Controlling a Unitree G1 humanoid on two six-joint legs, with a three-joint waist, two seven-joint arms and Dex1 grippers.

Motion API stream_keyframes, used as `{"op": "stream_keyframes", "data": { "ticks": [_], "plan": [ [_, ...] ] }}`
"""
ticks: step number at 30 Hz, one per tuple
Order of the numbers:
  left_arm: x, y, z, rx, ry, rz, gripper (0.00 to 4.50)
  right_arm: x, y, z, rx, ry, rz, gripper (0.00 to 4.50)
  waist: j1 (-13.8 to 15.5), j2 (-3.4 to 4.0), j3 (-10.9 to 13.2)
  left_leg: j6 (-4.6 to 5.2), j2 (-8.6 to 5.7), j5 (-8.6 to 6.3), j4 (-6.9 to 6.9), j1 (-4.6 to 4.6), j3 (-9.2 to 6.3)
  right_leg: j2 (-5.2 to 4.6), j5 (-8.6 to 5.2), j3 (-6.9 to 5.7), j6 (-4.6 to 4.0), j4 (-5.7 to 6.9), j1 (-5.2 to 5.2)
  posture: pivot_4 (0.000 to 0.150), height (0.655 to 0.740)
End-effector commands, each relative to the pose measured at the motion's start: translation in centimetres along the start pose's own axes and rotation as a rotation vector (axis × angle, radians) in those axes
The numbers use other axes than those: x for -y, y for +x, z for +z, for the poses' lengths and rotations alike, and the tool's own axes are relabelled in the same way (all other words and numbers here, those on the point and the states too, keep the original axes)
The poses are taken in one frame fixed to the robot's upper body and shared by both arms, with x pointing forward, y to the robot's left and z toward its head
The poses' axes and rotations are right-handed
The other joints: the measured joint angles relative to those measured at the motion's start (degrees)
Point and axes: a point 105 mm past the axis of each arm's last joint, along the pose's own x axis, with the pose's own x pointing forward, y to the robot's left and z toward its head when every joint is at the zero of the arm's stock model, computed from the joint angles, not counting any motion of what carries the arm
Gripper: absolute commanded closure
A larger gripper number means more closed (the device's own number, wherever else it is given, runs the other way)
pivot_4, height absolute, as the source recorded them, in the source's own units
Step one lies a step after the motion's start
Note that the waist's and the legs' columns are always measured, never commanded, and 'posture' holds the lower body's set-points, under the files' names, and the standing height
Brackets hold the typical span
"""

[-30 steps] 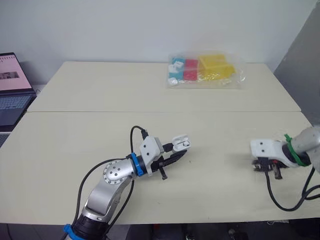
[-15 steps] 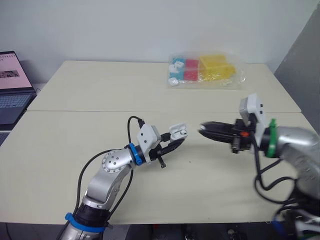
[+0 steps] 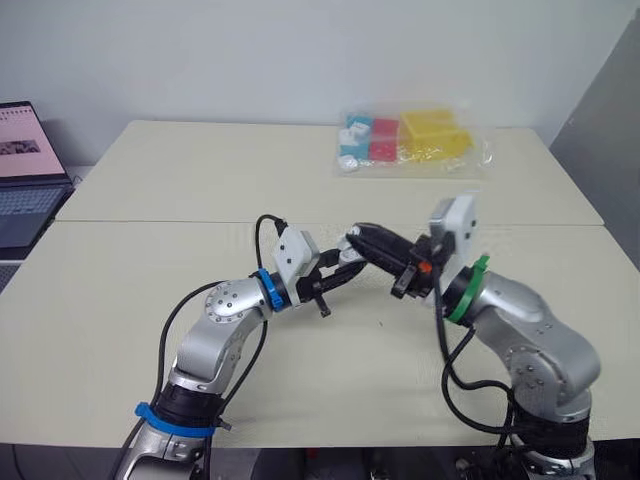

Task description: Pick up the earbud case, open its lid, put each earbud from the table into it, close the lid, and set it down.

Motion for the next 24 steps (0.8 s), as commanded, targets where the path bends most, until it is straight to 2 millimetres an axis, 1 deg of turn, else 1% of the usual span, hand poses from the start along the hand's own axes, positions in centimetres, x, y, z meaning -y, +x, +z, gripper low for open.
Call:
{"op": "stream_keyframes", "data": {
  "ticks": [1, 7, 12, 19, 24],
  "plan": [
    [-0.3, 0.1, 1.2, 0.042, 0.026, -0.008, 3.67, 0.2, 0.2, 0.6, 0.052, -0.041, -0.022, 4.1, 0.01, 0.0, 0.0, 0.0, 0.0, 0.0, 0.0, -0.01, 0.01, 0.0, 0.0, 0.0, 0.0, -0.01, 0.0, 0.15, 0.7354],
    [-0.2, 0.2, 1.2, 0.045, 0.028, -0.02, 3.67, 0.6, 0.4, -0.5, 0.049, -0.059, -0.042, 4.1, 0.01, 0.0, 0.0, 0.0, 0.0, 0.0, 0.01, -0.01, 0.01, -0.01, 0.0, 0.0, 0.0, -0.01, 0.0, 0.15, 0.7354],
    [-0.2, 0.2, 1.4, 0.049, 0.028, -0.021, 3.67, 0.9, 0.3, -1.4, 0.033, -0.059, -0.058, 4.1, 0.03, 0.0, 0.0, 0.0, 0.0, 0.0, 0.01, -0.01, 0.02, -0.01, 0.0, 0.0, 0.0, -0.01, 0.0, 0.15, 0.7354],
    [-0.4, 0.1, 1.5, 0.053, 0.031, -0.019, 3.67, 1.2, 0.3, -2.2, 0.028, -0.054, -0.077, 4.1, 0.03, 0.0, 0.0, 0.0, 0.0, 0.0, 0.01, 0.0, 0.01, -0.01, 0.0, 0.0, 0.0, -0.01, 0.0, 0.15, 0.7354],
    [-0.4, 0.2, 1.6, 0.058, 0.031, -0.017, 3.67, 0.9, 0.5, -2.3, 0.039, -0.015, -0.071, 4.1, 0.04, 0.0, 0.0, 0.0, 0.0, 0.0, 0.01, -0.02, 0.01, -0.01, 0.0, 0.0, 0.01, -0.02, -0.01, 0.15, 0.7354]
  ]
}}
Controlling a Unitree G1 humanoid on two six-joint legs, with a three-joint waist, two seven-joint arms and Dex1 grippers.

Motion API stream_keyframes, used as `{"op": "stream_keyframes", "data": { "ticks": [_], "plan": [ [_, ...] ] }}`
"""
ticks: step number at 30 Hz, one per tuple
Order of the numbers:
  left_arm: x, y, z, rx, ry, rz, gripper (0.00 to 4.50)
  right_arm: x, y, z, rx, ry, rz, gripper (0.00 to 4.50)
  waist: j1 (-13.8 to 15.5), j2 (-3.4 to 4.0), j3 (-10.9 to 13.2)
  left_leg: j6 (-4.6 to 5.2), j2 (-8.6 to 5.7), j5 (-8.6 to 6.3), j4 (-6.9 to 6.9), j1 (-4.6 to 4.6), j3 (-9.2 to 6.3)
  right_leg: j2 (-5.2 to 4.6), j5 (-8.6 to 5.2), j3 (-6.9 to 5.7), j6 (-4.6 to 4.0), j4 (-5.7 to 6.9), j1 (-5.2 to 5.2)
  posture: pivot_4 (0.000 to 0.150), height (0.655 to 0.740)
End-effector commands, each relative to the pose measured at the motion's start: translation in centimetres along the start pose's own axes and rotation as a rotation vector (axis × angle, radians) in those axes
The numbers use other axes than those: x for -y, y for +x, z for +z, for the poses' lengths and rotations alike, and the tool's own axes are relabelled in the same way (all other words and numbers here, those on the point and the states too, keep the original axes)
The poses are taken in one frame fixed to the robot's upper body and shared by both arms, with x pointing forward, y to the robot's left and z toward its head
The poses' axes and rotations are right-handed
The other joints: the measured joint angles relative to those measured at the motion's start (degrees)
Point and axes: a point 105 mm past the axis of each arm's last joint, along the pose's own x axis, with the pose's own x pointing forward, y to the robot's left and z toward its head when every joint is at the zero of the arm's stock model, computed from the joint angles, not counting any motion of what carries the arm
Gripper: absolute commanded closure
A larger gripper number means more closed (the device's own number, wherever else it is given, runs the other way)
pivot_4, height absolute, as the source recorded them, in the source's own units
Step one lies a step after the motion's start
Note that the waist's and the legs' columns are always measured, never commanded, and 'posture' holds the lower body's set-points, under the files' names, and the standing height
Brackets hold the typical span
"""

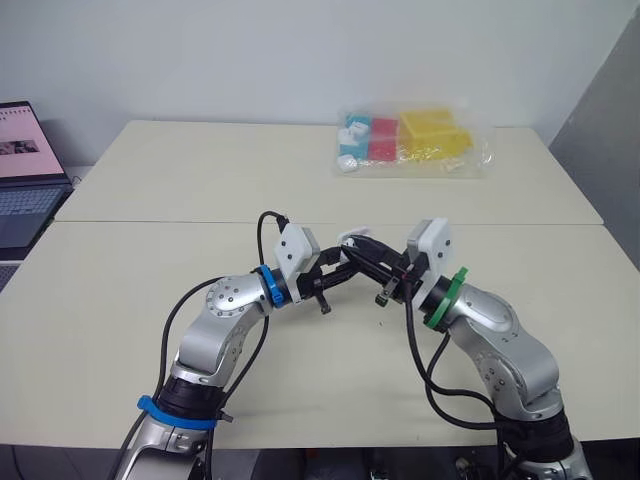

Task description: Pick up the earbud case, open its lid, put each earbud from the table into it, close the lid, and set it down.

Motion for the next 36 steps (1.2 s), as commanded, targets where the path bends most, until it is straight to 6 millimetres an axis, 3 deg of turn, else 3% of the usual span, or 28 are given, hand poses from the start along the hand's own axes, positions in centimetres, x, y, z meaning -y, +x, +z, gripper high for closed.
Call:
{"op": "stream_keyframes", "data": {
  "ticks": [1, 10, 15, 23, 36],
  "plan": [
    [-0.2, 0.0, 1.9, 0.063, 0.047, -0.004, 3.67, -0.1, 0.0, 0.3, 0.023, 0.014, -0.011, 4.1, 0.0, 0.0, 0.0, 0.0, 0.0, 0.0, 0.0, 0.0, 0.01, 0.0, 0.0, 0.01, 0.0, 0.0, 0.0, 0.15, 0.7354],
    [-0.3, 0.0, 2.2, 0.074, 0.047, 0.002, 3.67, 0.2, -0.5, -1.2, -0.067, 0.031, -0.039, 4.1, 0.0, 0.0, 0.0, 0.0, 0.0, 0.0, 0.0, 0.0, 0.0, 0.0, 0.0, -0.01, 0.0, 0.0, 0.0, 0.15, 0.7354],
    [-0.2, -0.1, 2.2, 0.076, 0.048, 0.001, 3.67, 0.1, -0.5, -0.7, -0.038, 0.034, -0.023, 4.1, 0.0, 0.0, 0.0, 0.0, 0.0, 0.0, 0.0, 0.0, 0.0, 0.0, 0.0, -0.01, 0.0, 0.0, 0.0, 0.15, 0.7354],
    [-0.1, -0.1, 2.1, 0.073, 0.048, 0.002, 3.67, 0.3, -0.4, 0.3, -0.016, -0.024, -0.036, 1.41, 0.0, 0.0, 0.0, 0.0, 0.01, 0.0, -0.02, -0.01, 0.0, 0.0, 0.0, -0.01, 0.0, -0.02, -0.01, 0.15, 0.7354],
    [-0.2, -0.2, 1.9, 0.068, 0.044, 0.012, 3.67, 0.2, -1.8, 2.5, -0.007, -0.047, 0.003, 1.4, 0.03, 0.0, 0.0, 0.0, 0.0, 0.0, -0.02, -0.04, 0.01, -0.02, 0.0, -0.01, 0.0, -0.04, -0.01, 0.15, 0.7354]
  ]
}}
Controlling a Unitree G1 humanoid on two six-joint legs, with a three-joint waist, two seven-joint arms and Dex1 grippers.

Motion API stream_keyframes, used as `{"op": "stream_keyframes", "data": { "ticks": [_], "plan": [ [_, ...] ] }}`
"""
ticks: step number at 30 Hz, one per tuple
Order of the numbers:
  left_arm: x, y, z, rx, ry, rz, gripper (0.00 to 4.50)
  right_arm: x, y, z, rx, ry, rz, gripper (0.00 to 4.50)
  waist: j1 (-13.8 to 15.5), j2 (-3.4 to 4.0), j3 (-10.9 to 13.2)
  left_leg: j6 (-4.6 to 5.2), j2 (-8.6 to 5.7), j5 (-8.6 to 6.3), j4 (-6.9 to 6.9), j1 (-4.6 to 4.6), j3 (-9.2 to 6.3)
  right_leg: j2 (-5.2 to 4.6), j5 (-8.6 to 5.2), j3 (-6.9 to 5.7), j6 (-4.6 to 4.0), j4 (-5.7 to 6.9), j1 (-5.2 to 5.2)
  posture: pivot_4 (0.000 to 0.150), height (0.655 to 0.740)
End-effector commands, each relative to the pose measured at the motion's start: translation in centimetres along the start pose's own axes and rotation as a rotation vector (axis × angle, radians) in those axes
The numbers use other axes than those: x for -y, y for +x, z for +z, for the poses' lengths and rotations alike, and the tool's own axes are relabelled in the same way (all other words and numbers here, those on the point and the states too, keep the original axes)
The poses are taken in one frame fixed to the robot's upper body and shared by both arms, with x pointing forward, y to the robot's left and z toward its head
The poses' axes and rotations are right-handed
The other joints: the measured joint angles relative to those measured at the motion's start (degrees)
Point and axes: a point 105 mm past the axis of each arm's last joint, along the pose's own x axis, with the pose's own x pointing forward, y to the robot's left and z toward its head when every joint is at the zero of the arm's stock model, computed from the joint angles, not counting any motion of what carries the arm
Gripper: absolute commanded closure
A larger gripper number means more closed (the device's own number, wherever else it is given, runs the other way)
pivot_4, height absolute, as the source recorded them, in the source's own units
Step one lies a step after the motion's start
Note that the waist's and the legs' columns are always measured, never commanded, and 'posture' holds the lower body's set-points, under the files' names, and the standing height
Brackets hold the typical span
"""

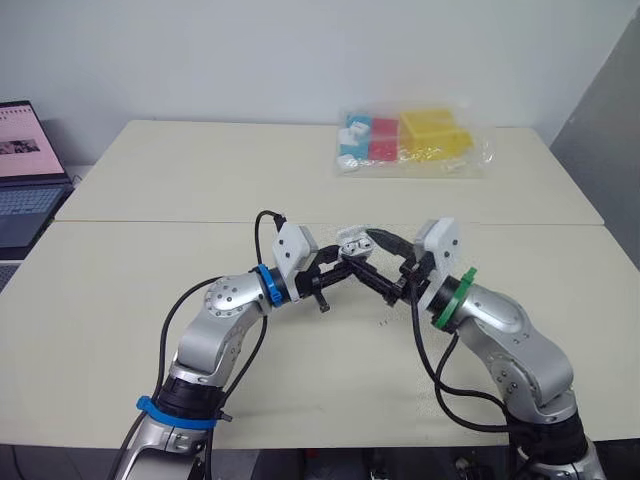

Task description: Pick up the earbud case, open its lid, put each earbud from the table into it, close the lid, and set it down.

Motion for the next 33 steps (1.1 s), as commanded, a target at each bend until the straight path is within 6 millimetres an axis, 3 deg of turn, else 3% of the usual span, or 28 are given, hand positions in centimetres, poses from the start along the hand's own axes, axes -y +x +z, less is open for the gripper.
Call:
{"op": "stream_keyframes", "data": {
  "ticks": [1, 11, 15, 21, 24, 29, 33],
  "plan": [
    [0.0, -0.1, 1.8, 0.064, 0.045, -0.002, 3.67, -0.6, -0.9, 2.4, 0.051, -0.031, 0.041, 1.4, 0.0, 0.0, 0.0, 0.0, 0.0, 0.0, -0.02, -0.01, -0.01, 0.0, 0.0, -0.01, 0.0, 0.0, -0.01, 0.15, 0.7354],
    [0.7, 0.1, 1.5, 0.058, 0.062, -0.048, 3.67, 2.1, -2.2, 5.8, -0.059, -0.086, 0.067, 1.4, 0.02, -0.01, 0.01, 0.0, 0.01, 0.0, -0.02, -0.02, -0.02, 0.01, -0.01, -0.04, -0.01, -0.02, -0.01, 0.15, 0.7354],
    [1.7, 0.3, 1.5, 0.064, 0.089, -0.104, 3.67, 4.7, -0.6, 6.7, -0.179, -0.182, 0.084, 2.3, -0.2, 0.09, 0.07, 0.01, -0.03, 0.0, -0.03, -0.05, 0.06, 0.0, 0.0, 0.07, -0.01, 0.0, -0.11, 0.15, 0.7354],
    [2.5, 0.2, 1.3, 0.055, 0.129, -0.146, 3.67, 5.2, 1.3, 6.0, -0.283, -0.15, 0.189, 4.46, -0.1, 0.08, 0.07, 0.03, 0.01, -0.01, -0.07, -0.17, 0.0, 0.03, -0.06, -0.02, -0.1, -0.06, -0.15, 0.15, 0.7354],
    [2.8, 0.0, 1.2, 0.054, 0.159, -0.157, 3.67, 4.4, 1.7, 4.3, -0.387, -0.121, 0.291, 4.5, -0.13, 0.08, 0.07, 0.03, 0.01, -0.01, -0.06, -0.23, 0.05, 0.02, -0.06, 0.04, -0.09, -0.1, -0.22, 0.15, 0.7354],
    [3.0, 0.0, 1.1, 0.057, 0.164, -0.154, 3.67, 2.9, 2.1, 3.7, -0.42, -0.095, 0.399, 4.5, -0.01, 0.08, 0.07, 0.03, 0.03, -0.02, -0.06, -0.27, 0.02, 0.01, -0.07, -0.01, -0.08, -0.14, -0.22, 0.15, 0.7354],
    [2.8, -0.3, 1.0, 0.047, 0.166, -0.146, 3.67, 1.8, 1.2, 3.5, -0.454, -0.058, 0.493, 4.5, 0.02, 0.08, 0.07, 0.03, 0.02, -0.02, -0.03, -0.26, 0.03, -0.01, -0.07, -0.03, -0.08, -0.12, -0.21, 0.15, 0.7354]
  ]
}}
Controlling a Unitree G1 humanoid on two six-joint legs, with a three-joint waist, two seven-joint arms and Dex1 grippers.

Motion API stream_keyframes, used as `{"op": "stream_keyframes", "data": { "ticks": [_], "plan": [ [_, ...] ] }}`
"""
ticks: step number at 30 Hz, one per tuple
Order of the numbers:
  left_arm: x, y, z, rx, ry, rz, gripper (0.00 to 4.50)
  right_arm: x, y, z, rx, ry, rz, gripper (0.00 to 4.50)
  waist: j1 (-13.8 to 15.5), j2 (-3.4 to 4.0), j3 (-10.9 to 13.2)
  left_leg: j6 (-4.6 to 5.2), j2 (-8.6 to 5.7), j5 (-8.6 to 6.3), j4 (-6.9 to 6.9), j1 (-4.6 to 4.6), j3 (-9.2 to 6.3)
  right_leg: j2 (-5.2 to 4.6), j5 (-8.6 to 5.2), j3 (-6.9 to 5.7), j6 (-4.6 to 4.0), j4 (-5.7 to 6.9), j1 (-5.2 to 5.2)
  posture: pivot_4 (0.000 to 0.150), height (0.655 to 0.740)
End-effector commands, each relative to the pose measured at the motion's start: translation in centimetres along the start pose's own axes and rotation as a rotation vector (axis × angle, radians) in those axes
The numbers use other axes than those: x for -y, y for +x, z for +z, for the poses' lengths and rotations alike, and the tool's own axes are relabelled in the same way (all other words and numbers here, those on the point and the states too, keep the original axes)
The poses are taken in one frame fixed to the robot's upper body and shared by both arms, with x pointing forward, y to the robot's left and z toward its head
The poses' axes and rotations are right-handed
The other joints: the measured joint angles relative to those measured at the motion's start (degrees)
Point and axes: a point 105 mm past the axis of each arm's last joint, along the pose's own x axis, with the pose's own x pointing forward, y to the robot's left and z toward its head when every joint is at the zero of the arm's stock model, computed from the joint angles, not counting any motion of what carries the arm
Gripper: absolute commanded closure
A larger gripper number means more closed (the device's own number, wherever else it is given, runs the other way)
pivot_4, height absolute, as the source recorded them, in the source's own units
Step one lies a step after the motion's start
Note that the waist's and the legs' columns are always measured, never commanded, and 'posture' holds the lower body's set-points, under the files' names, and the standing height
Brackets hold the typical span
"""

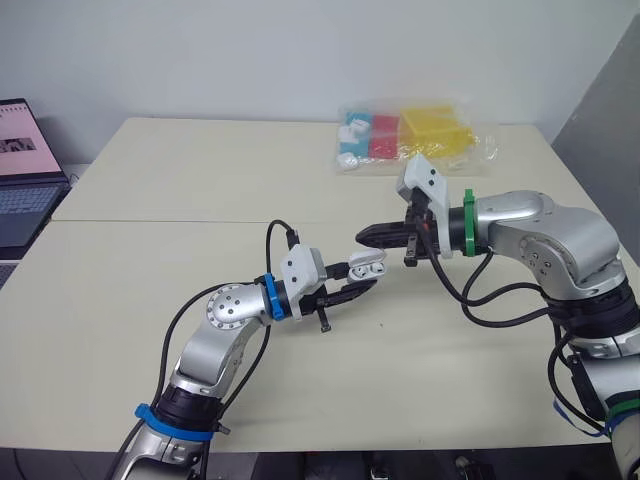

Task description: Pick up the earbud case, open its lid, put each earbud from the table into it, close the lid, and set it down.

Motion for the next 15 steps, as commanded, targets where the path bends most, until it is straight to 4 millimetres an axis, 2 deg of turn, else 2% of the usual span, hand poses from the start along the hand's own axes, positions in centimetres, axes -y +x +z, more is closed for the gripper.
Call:
{"op": "stream_keyframes", "data": {
  "ticks": [1, 15],
  "plan": [
    [0.1, -0.1, 1.3, 0.036, 0.055, -0.002, 3.67, -1.5, -0.6, 0.6, -0.006, -0.019, 0.085, 4.5, 0.01, 0.0, 0.0, 0.0, 0.0, 0.0, 0.0, 0.0, 0.0, 0.0, 0.0, 0.0, 0.0, 0.01, 0.0, 0.15, 0.7354],
    [-0.2, -0.1, 1.5, 0.047, 0.038, 0.024, 3.67, -2.3, -1.0, -1.7, -0.075, -0.035, 0.092, 4.5, 0.02, 0.0, 0.0, 0.0, 0.01, 0.0, 0.0, 0.02, -0.02, 0.01, 0.0, -0.03, 0.0, 0.04, 0.0, 0.15, 0.7354]
  ]
}}
